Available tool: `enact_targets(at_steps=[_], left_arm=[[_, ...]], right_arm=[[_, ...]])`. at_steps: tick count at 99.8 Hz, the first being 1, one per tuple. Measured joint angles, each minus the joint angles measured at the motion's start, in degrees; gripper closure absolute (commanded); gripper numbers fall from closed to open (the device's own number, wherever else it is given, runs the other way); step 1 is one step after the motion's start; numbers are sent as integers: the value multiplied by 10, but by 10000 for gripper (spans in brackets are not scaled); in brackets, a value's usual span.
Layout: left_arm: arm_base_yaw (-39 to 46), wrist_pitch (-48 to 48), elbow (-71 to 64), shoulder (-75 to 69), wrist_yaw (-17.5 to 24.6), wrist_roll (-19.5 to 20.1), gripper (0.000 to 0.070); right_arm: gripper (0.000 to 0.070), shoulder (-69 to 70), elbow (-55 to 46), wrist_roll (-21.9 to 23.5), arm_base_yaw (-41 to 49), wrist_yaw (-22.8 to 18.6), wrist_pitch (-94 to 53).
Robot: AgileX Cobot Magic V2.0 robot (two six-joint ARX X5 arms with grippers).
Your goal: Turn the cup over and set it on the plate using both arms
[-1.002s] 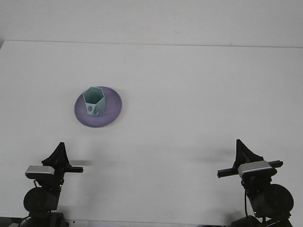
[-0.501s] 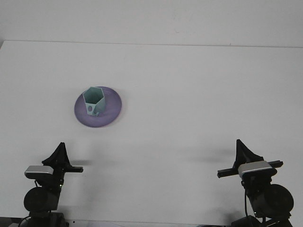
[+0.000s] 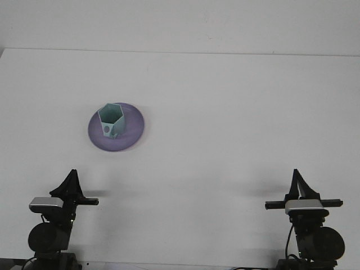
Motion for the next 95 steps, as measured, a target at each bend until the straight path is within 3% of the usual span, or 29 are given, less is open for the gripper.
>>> enact_targets(at_steps=[6,34,95], left_arm=[[0,0,0,0,0,0,685],[0,0,0,0,0,0,685],[0,0,0,0,0,0,685]], right_arm=[[700,-27,-44,-6,-28,-25,1],[700,-59,-123,-10,-45,-30,66],[700,-59,-123,-8,-44,-29,68]])
